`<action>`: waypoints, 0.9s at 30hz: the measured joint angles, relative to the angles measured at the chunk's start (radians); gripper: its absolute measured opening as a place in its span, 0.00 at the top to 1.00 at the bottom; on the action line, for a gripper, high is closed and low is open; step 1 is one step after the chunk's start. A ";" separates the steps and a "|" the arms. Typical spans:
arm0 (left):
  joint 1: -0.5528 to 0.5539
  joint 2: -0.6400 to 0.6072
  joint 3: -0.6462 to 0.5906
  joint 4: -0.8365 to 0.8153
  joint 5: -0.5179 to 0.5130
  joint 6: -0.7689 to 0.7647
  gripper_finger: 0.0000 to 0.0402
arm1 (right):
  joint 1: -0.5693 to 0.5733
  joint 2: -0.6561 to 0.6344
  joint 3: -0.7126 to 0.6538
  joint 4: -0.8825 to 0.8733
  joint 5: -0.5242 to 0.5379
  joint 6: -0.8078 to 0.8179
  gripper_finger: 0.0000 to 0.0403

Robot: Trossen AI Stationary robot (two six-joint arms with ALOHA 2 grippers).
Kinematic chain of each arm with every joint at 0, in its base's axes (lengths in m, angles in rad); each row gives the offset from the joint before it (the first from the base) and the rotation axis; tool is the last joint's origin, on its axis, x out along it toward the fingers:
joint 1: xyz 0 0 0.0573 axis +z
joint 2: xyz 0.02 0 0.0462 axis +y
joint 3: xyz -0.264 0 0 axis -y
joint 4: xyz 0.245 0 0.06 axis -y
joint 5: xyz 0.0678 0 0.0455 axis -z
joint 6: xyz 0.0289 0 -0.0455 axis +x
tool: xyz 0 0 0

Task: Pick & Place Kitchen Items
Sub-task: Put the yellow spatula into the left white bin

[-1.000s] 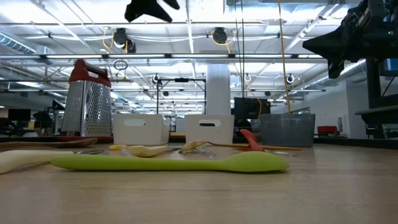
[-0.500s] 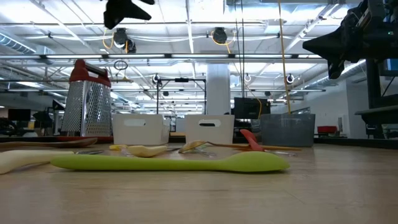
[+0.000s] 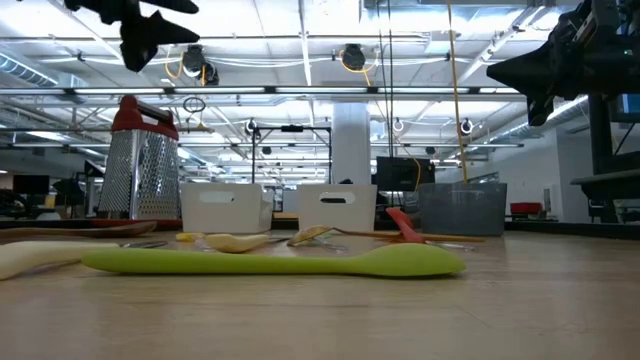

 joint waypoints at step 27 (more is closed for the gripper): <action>-0.035 -0.048 -0.228 -0.007 0.022 -0.488 0.57 | 0.000 0.000 0.000 0.000 0.000 0.000 0.99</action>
